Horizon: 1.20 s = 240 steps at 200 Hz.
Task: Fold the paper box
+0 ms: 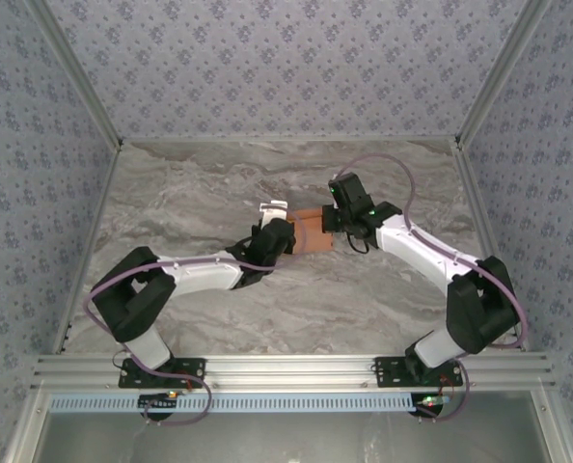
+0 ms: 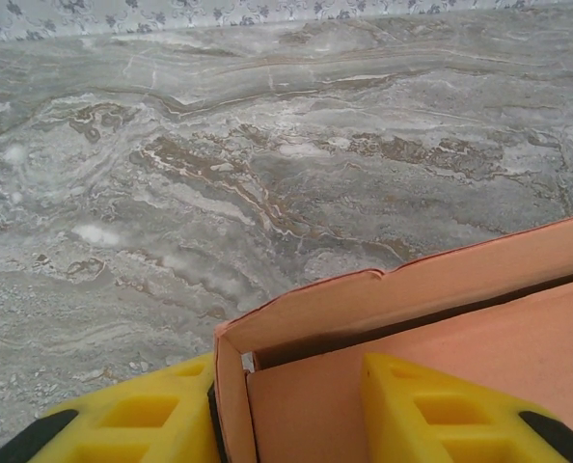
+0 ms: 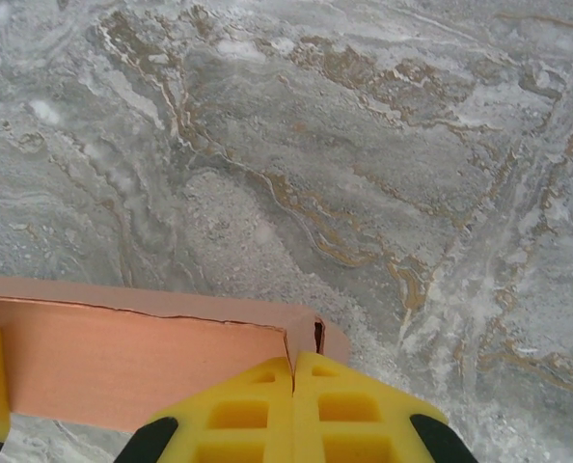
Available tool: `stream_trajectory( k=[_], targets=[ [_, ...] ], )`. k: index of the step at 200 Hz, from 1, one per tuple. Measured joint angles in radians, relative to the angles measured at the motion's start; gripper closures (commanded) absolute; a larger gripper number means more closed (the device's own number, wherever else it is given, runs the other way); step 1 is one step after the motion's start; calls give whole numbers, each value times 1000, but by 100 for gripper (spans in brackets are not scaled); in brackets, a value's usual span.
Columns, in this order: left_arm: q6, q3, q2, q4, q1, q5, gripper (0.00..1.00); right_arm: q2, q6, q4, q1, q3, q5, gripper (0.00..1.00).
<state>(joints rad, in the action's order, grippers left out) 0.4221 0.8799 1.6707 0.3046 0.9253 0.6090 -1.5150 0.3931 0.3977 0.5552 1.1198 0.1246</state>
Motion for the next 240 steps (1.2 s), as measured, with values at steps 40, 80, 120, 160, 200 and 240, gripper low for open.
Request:
stream_trajectory(
  k=[40,80,120,160,200,240],
  targets=[
    [-7,0,17,18,24,60,62,-41,8,72,0,59,11,100],
    [-7,0,20,20,25,66,62,-42,16,76,0,49,11,100],
    [-3,0,21,18,25,65,64,-26,46,5,2,-16,15,100],
    [1,0,22,19,25,66,66,23,90,-102,8,-113,15,100],
    [1,0,28,31,25,66,69,71,92,-174,10,-190,10,79],
    [-4,0,39,50,25,74,70,129,65,-178,-6,-251,-14,64]
  ],
)
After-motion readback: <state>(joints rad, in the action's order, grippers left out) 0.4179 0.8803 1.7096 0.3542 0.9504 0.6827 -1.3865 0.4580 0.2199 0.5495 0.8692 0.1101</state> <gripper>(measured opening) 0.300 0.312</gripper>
